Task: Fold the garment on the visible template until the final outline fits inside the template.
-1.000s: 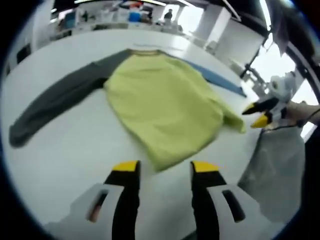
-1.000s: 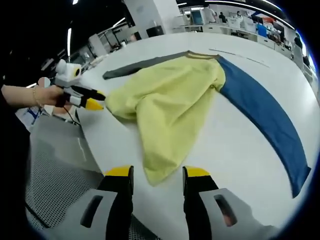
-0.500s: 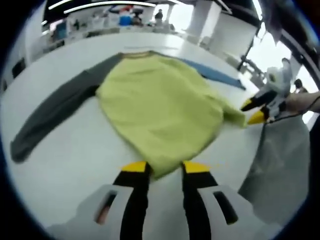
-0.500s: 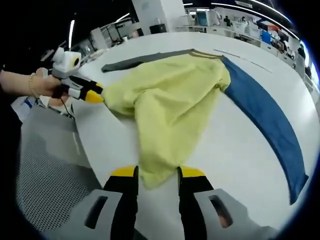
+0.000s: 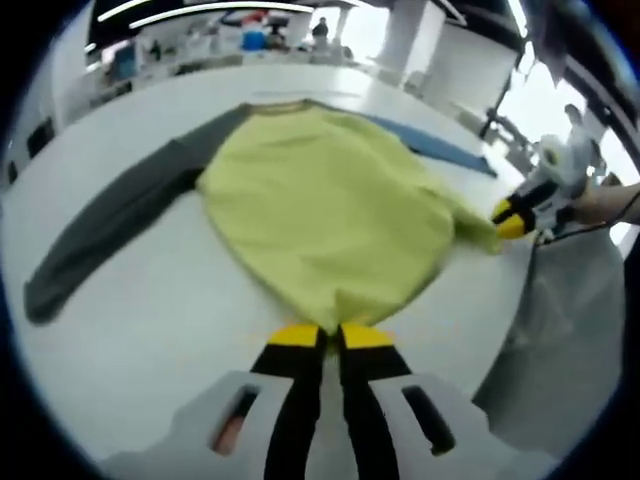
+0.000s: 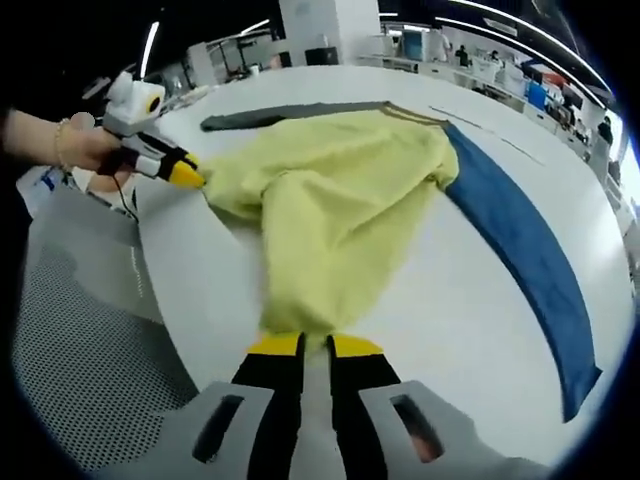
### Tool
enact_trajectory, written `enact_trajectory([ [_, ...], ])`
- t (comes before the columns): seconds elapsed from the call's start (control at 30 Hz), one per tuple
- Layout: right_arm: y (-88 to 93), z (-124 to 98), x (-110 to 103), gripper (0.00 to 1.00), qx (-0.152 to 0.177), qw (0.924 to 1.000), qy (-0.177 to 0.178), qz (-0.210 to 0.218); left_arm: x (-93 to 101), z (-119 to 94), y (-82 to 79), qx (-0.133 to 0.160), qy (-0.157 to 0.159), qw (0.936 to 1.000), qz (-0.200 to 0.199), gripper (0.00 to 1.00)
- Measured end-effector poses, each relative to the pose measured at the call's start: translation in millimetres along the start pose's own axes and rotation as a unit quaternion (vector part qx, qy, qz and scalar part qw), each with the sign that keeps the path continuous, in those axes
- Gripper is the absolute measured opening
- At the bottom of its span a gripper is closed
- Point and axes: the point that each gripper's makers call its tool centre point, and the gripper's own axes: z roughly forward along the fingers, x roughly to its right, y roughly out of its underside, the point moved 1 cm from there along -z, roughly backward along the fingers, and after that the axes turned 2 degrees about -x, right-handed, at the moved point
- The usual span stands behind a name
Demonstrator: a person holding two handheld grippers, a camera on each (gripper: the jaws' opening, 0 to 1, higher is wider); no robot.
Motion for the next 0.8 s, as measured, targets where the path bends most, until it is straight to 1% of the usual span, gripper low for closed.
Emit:
enact_trajectory([
  [0.17, 0.5, -0.5, -0.6, 0.03, 0.002, 1.0, 0.002, -0.004, 0.7, -0.8, -1.7, 0.001, -0.001, 1.0, -0.002, 0.0],
  [0.4, -1.4, -4.0, -1.0, 0.02, 0.006, 1.0, 0.002, -0.008, -2.1, -8.1, -3.7, 0.005, -0.005, 0.9999, -0.009, 0.0],
  [0.53, -4.5, -14.2, 2.7, 0.02, 0.016, 0.9998, 0.008, -0.003, -6.1, -15.7, -4.6, 0.011, -0.009, 0.9998, -0.014, 0.0],
  [0.63, -8.6, -23.0, 6.6, 0.02, 0.032, 0.9994, 0.012, 0.011, -11.4, -22.9, -4.4, 0.012, -0.016, 0.9997, -0.013, 0.0],
  [0.8, -17.2, -38.3, 15.4, 0.02, 0.052, 0.9981, 0.025, 0.018, -17.5, -32.8, -6.5, 0.017, -0.023, 0.9995, -0.017, 0.0],
])
